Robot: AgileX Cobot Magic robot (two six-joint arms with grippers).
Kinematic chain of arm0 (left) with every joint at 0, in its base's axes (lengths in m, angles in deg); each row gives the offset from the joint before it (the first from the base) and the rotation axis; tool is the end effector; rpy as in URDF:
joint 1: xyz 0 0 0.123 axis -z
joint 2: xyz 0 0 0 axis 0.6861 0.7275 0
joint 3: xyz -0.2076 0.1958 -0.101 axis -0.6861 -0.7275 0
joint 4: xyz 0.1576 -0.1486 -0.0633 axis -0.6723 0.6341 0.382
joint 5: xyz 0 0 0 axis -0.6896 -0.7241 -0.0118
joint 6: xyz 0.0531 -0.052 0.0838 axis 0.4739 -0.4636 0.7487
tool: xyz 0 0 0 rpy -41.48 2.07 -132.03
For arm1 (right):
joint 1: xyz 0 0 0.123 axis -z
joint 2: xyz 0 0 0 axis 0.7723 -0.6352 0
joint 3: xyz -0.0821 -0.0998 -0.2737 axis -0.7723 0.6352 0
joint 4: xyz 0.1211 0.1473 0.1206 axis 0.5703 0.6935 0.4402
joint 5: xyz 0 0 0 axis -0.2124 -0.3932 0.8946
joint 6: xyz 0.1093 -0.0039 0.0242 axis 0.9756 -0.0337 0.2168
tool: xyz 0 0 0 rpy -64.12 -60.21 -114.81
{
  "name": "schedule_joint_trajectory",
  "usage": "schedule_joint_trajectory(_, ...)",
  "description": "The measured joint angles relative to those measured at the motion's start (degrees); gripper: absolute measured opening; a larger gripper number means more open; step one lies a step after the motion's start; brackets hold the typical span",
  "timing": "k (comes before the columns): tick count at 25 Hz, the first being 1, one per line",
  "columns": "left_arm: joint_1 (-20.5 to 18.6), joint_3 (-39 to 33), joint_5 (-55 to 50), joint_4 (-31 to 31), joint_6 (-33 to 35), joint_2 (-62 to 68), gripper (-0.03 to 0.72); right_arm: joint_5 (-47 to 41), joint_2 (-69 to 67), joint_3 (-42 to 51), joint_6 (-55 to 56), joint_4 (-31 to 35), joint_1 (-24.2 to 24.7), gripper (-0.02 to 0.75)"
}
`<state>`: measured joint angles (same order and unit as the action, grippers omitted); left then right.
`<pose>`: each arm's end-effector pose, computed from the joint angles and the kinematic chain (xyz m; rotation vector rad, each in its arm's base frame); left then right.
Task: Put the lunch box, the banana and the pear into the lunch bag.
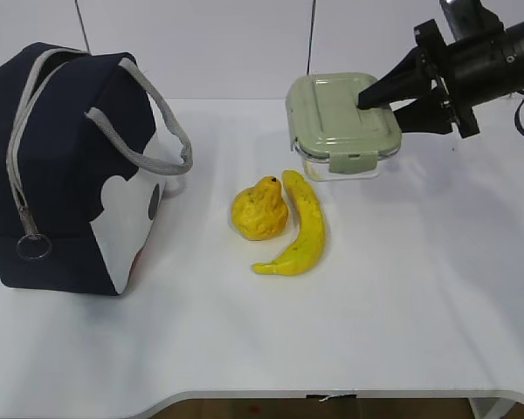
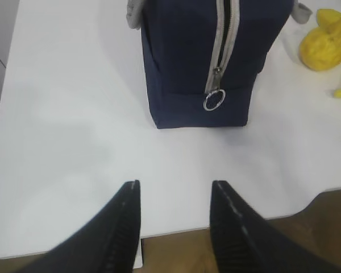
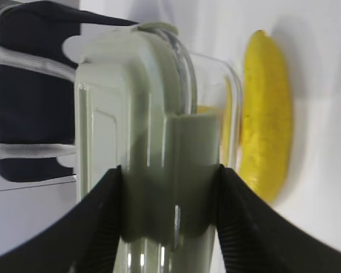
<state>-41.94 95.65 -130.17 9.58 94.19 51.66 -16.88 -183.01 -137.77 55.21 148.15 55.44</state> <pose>0.0313 -0.0156 0.3216 0.1332 2.2166 -0.1440 0.3940 0.0594 0.2809 -0.0410 2.4735 1.3023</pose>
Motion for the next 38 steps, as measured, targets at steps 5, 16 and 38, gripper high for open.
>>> schedule_joint_trajectory(5, 0.0, 3.9, 4.7, 1.2, 0.0, 10.4, 0.308, -0.1, 0.8, 0.0, 0.1, 2.6, -1.3, 0.369)
schedule_joint_trajectory(16, 0.0, 18.5, 8.5, 3.5, 0.0, 34.8, 0.364, -0.1, 3.1, 0.0, 0.8, 3.4, -2.2, 0.369)
schedule_joint_trajectory(38, 0.0, 47.7, -7.1, 9.2, 0.1, 68.0, 0.363, -0.2, 3.4, 0.2, 2.3, 3.6, -2.7, 0.369)
